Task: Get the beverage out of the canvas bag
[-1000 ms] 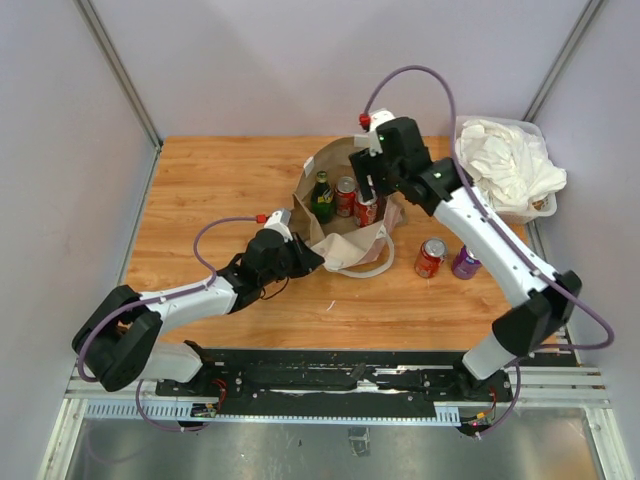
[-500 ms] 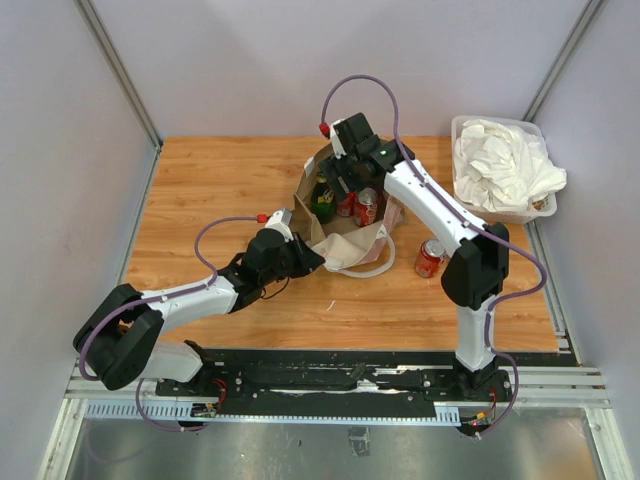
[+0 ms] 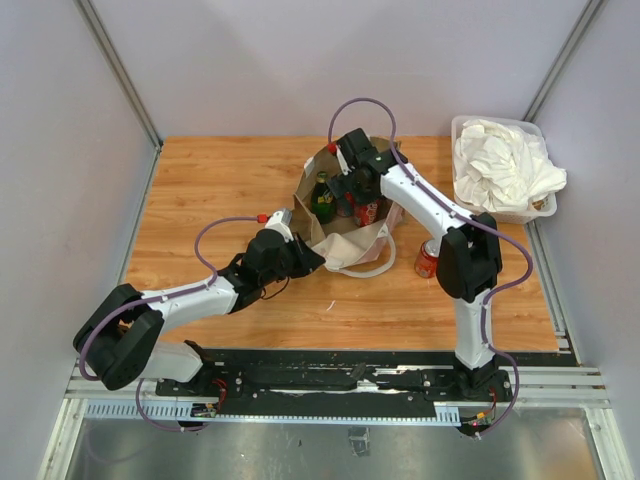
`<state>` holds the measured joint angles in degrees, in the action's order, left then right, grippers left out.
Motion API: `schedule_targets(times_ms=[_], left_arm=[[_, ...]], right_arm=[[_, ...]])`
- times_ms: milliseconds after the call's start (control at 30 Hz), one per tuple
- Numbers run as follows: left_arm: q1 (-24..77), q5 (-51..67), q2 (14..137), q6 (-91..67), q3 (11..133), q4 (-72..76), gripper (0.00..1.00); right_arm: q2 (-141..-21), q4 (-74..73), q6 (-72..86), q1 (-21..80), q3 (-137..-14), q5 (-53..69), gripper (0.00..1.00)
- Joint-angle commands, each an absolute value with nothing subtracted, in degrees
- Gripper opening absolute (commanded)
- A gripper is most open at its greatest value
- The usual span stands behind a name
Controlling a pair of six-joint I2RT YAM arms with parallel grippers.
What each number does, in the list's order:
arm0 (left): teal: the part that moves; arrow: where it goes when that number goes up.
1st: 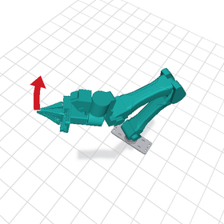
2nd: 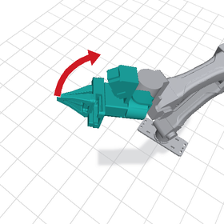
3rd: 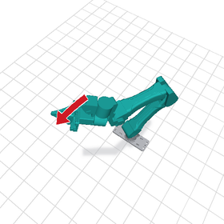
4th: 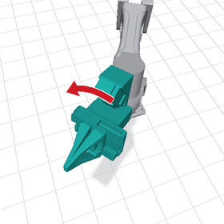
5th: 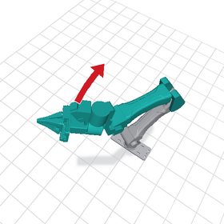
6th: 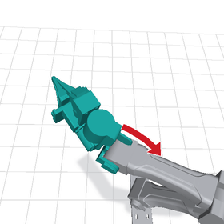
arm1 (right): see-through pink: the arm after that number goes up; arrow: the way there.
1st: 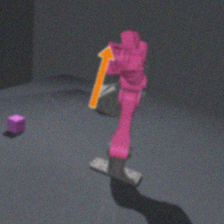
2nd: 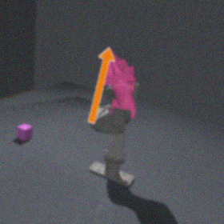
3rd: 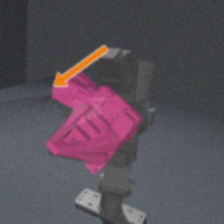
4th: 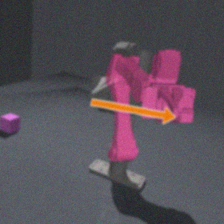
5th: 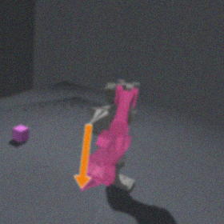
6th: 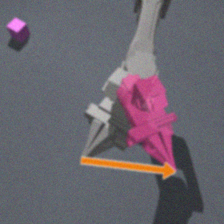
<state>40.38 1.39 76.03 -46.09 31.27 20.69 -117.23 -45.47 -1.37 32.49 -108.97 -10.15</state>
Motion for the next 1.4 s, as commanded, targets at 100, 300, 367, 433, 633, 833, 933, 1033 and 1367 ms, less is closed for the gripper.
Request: schedule_targets(times_ms=[100,300,367,433,633,833,933,1033,1367], left_arm=[[41.0,1.9,76.2,-45.3,29.8,19.1,0.07],[41.0,1.6,76.3,-45.3,29.7,18.9,0.08],[41.0,1.6,76.4,-45.3,29.7,18.8,0.07],[41.0,1.6,76.6,-45.3,29.7,18.8,0.07],[41.0,1.7,77.0,-45.3,29.8,18.9,0.07],[41.0,1.7,77.2,-45.2,29.6,18.9,0.07],[41.0,1.8,77.4,-45.2,29.5,18.9,0.07],[41.0,1.8,77.4,-45.3,29.3,19.1,0.07],[41.0,2.0,78.0,-45.4,29.4,19.1,0.07]], right_arm=[[-115.7,-45.0,1.2,30.1,-105.5,-9.8,0.98],[-117.0,-43.6,1.9,29.3,-105.2,-8.5,0.98],[-117.5,-43.1,2.0,29.2,-105.3,-8.3,0.99],[-118.0,-42.8,2.2,29.2,-105.9,-8.1,0.99],[-120.3,-42.8,2.6,29.1,-107.4,-8.1,0.98],[-122.0,-42.5,3.3,29.0,-107.7,-8.7,0.95],[-122.4,-42.0,3.7,29.0,-107.6,-8.9,0.92],[-122.4,-41.5,3.9,28.9,-107.5,-9.0,0.81],[-121.6,-42.4,3.4,28.9,-107.5,-8.8,0.01]])
